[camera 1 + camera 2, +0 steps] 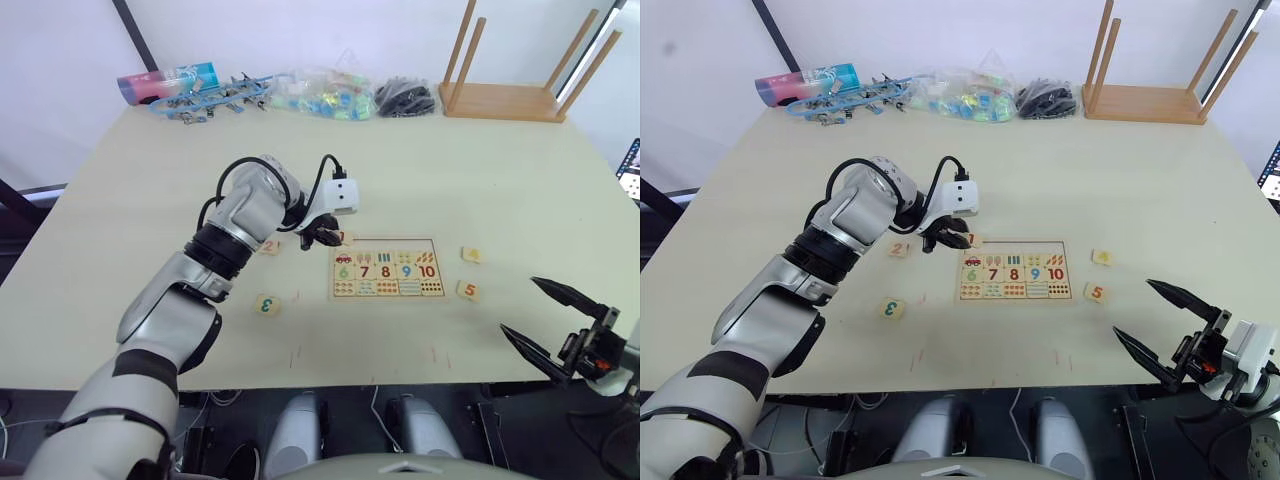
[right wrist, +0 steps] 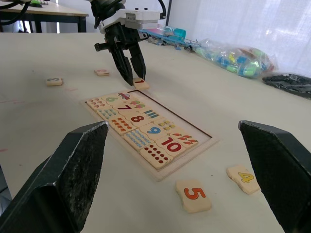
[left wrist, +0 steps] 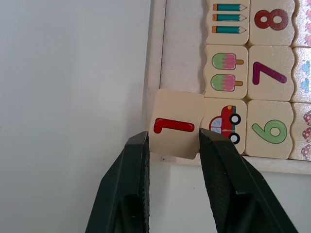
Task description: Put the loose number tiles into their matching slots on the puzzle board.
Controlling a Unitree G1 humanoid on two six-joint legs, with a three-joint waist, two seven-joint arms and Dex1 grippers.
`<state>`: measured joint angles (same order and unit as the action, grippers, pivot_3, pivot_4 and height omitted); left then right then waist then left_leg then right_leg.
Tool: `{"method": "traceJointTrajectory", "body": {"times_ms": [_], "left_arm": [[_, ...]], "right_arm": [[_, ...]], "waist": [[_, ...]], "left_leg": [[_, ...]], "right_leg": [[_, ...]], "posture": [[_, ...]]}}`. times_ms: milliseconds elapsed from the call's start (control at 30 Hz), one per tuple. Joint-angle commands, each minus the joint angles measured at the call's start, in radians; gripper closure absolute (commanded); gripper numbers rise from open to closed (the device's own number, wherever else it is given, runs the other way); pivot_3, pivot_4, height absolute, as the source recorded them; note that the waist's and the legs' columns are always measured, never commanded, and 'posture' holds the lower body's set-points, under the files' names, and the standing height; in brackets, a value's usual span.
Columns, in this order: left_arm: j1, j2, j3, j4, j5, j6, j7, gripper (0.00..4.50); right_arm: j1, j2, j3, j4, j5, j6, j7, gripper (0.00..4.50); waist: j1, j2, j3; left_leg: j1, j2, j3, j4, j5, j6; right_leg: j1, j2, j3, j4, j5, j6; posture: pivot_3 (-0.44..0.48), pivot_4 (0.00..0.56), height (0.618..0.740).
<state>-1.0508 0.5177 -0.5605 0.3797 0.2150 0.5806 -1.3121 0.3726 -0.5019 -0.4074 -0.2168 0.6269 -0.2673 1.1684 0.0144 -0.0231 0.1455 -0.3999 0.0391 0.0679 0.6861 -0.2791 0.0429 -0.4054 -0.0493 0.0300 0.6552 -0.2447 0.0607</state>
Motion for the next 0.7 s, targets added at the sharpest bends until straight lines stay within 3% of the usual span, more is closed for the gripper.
{"method": "traceJointTrajectory", "body": {"times_ms": [33, 700], "left_arm": [[-0.007, 0.0, 0.001, -0.024, 0.009, -0.003, -0.002, 3.48], [-0.008, -0.032, -0.013, 0.012, 0.036, -0.011, -0.009, 3.48]], "right_arm": [[0.0, 0.0, -0.014, 0.0, 0.01, -0.028, 0.004, 0.0], [0.005, 0.007, -0.01, 0.039, 0.001, -0.084, 0.0, 0.0]], "waist": [[0.0, 0.0, 0.0], [-0.001, 0.0, 0.0]], "left_leg": [[0.0, 0.0, 0.0, 0.0, 0.0, 0.0], [0.0, 0.0, 0.0, 0.0, 0.0, 0.0]], "right_leg": [[0.0, 0.0, 0.0, 0.0, 0.0, 0.0], [0.0, 0.0, 0.0, 0.0, 0.0, 0.0]], "posture": [[0.0, 0.15, 0.737], [0.0, 0.15, 0.737]]}}
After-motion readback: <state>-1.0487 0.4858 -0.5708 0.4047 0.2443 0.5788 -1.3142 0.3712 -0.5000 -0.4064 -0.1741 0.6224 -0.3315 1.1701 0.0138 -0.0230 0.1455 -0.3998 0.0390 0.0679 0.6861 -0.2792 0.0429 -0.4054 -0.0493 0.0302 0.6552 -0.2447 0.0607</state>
